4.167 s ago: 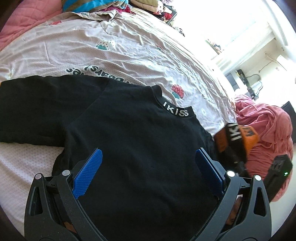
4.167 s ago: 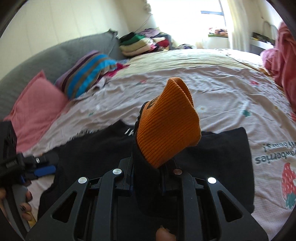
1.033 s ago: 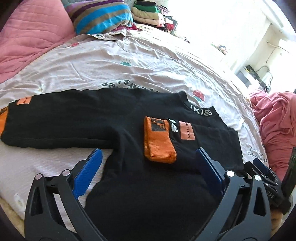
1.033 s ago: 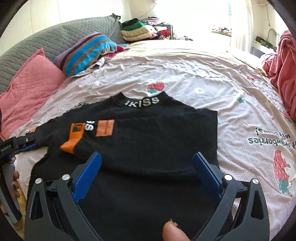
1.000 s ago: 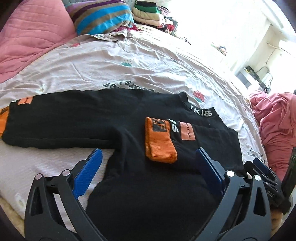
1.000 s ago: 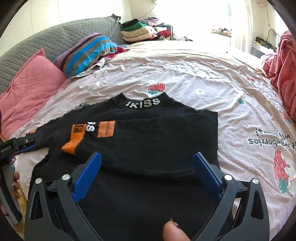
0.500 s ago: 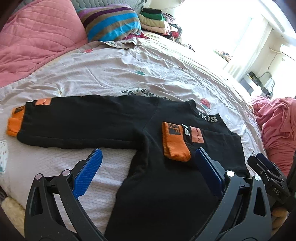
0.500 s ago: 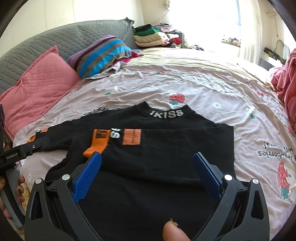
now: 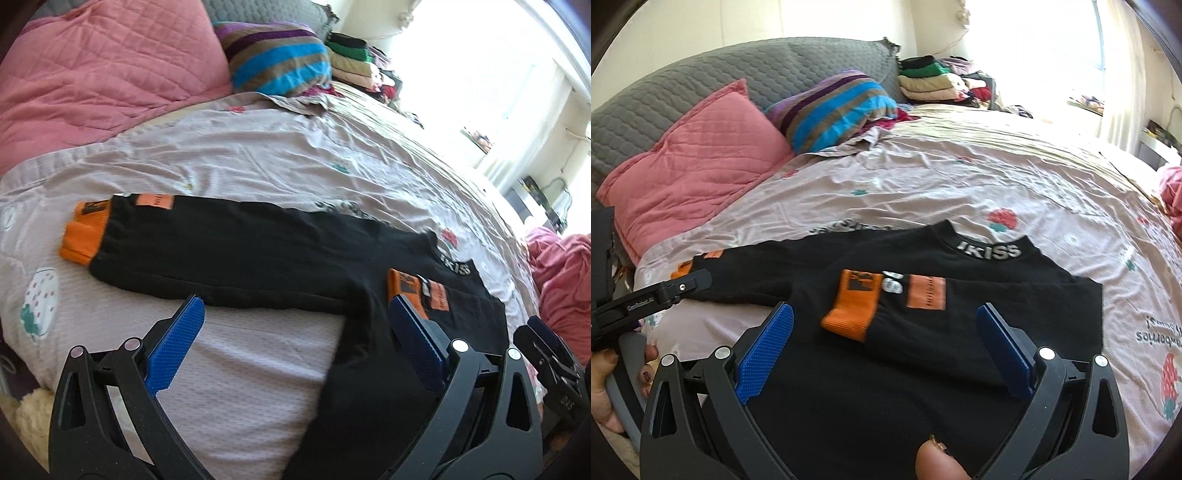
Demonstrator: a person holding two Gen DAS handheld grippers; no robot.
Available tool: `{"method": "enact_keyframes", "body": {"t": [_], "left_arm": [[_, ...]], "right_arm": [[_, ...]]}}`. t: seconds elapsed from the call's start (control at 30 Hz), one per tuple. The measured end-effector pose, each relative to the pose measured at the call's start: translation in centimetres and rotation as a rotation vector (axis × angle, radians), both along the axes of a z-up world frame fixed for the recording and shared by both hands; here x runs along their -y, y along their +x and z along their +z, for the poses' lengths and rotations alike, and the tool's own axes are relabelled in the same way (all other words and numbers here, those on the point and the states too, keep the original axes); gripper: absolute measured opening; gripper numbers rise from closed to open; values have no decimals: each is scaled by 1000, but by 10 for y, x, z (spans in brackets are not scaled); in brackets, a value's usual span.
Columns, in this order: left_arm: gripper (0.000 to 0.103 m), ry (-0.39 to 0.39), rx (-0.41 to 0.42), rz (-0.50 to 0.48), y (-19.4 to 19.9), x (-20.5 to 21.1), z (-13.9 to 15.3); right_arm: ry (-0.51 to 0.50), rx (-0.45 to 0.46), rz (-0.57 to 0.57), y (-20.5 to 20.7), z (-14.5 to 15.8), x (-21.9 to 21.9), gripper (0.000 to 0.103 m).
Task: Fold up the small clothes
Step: 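Move the left gripper to the other sleeve's orange cuff and grasp it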
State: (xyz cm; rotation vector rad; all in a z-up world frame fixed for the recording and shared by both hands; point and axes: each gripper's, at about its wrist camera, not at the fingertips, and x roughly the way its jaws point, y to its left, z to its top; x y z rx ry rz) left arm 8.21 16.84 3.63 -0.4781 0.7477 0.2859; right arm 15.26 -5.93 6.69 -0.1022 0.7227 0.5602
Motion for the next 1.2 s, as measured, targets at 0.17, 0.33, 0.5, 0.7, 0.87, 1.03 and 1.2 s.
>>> {"method": "enact_keyframes", "body": {"t": [0.17,0.33,0.5,0.7,0.87,1.03,1.2], "left_arm": [[94,12,-7,57,-9,-18,-3],[94,3,-12,92,-17,-34,-10],[94,-9,-15,126,-24,-50,-15],[94,-28,-19,169,-30,-70,-22],[94,-34,-20,204,-34,-84,-25],[94,-46,-28,231,-37,-96,-32],[94,-64,-40,262,-38,-110,-42]], "right_arm": [[-4,8,51,-6,1,-28,99],[-12,10,91,-11,0,-51,99],[-21,10,132,-16,-2,-75,99],[-32,11,179,-22,-5,-98,99],[-49,3,221,-25,-13,-119,99],[-69,-8,262,-29,-22,-139,99],[-81,-17,292,-33,-30,-153,99]]}}
